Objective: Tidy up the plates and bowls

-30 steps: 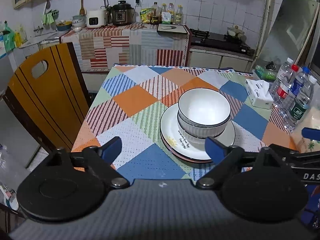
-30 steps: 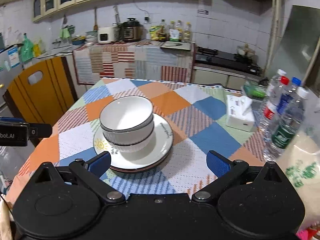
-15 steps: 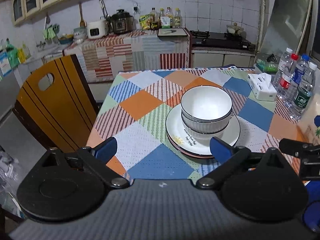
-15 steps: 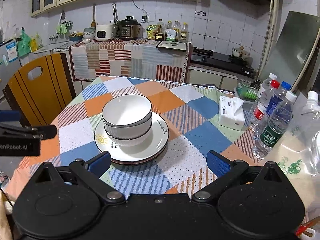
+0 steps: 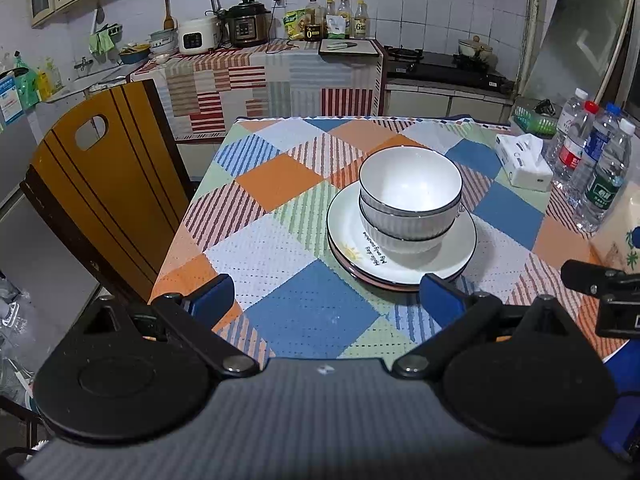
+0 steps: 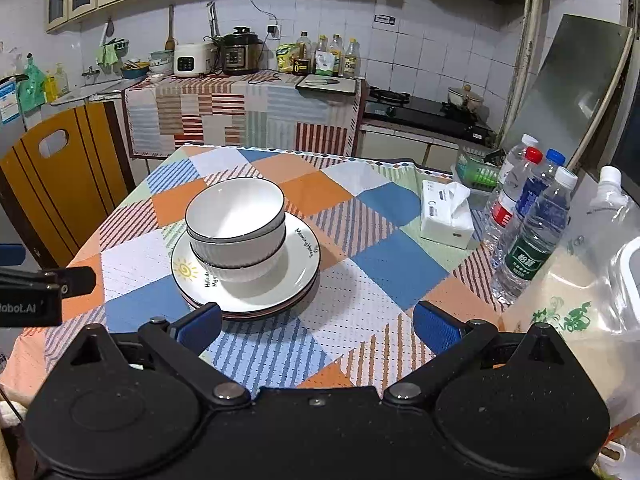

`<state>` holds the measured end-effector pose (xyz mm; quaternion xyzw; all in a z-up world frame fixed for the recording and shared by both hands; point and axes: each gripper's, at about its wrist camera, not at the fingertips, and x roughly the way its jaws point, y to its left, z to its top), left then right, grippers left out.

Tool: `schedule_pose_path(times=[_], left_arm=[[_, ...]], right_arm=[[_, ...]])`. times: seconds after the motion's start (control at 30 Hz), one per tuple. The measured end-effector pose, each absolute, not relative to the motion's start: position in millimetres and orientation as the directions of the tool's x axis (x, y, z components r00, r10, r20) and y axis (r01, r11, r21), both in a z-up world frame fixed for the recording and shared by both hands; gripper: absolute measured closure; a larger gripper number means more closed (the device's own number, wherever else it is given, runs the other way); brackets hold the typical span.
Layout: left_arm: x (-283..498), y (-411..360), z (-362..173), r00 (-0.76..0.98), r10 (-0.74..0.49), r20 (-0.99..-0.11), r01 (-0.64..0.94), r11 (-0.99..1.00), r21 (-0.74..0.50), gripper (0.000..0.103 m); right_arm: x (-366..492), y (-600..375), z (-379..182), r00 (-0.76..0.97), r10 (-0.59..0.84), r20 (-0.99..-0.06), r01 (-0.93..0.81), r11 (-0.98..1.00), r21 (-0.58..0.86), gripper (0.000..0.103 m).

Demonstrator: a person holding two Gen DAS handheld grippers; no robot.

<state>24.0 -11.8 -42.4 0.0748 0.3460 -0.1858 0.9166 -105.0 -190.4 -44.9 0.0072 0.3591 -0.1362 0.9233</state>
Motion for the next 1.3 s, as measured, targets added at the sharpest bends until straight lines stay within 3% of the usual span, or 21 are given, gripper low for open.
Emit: schedule_pose_path(times=[0.63, 1.3], left_arm=[[14, -17, -41, 0.703, -0.268, -0.659, 0.402, 0.914, 0.056, 0.002], [13, -15, -41, 0.691, -0.289, -0.663, 0.406, 0.913, 0.026, 0.002]], right_arm=[[-114, -184, -46, 0.674, -0.236, -0.700, 0.233, 0.967, -0.101, 0.000], [-114, -187, -46, 0.669, -0.246, -0.702, 0.237, 0.965, -0.112, 0.000]])
